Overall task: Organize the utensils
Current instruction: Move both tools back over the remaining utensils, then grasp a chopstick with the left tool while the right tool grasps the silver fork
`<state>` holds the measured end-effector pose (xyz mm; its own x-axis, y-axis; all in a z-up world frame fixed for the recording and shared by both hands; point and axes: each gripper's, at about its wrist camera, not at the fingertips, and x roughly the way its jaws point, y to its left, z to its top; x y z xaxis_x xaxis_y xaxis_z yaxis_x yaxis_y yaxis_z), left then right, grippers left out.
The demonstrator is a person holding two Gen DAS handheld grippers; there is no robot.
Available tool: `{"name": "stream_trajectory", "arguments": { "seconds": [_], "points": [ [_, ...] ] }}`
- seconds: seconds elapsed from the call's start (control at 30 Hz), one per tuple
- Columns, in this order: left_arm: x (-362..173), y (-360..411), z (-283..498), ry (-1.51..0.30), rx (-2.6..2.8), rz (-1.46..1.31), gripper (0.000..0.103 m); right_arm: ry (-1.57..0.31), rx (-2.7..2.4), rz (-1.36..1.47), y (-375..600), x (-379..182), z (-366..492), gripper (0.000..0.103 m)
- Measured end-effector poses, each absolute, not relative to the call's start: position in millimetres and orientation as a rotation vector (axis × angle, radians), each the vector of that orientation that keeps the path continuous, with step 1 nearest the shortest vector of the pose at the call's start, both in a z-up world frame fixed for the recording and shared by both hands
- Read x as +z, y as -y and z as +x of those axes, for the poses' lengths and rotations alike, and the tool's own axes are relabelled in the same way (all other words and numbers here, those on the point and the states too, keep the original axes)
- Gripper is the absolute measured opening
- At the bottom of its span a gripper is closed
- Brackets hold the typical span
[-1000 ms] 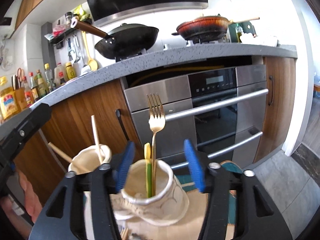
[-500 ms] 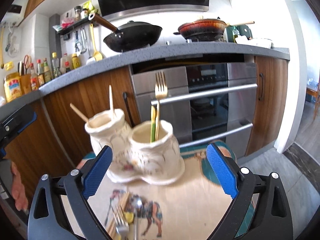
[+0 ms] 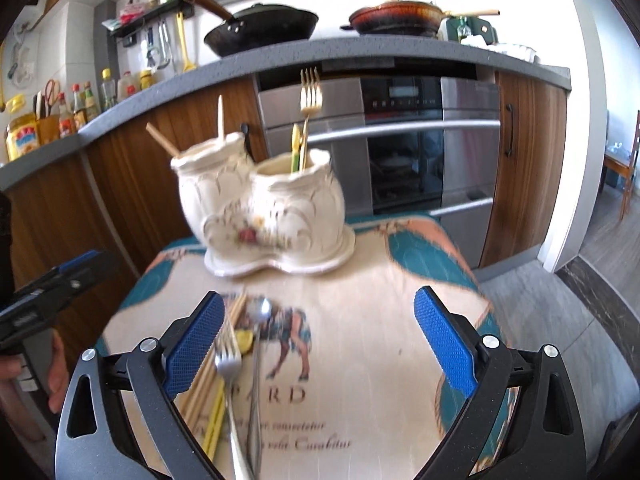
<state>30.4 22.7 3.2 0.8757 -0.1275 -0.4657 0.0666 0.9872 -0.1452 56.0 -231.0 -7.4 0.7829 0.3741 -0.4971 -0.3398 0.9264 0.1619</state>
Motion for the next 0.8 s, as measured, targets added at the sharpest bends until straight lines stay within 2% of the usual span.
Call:
{"name": "stream_trajectory", "arguments": {
  "seconds": [0.37,0.47,0.53,0.8],
  "points": [
    [-29,-15,28,-0.608,-0.133,-0.106,0.097,-0.652,0.483,-0.043,211,-30,39,0.093],
    [-33,-12,31,-0.630,-0.125,-0.086,0.097,-0.678,0.519,-0.080,202,-34,37,0.078],
    [-34,-12,32,-0.635,-0.125,-0.084,0.097,-0.708,0.535,-0.102,196,-37,36,0.061],
    [-37,-12,35,-0.653,-0.146,-0.096,0.097,-0.793,0.614,-0.155,177,-49,33,0.021]
  ]
}}
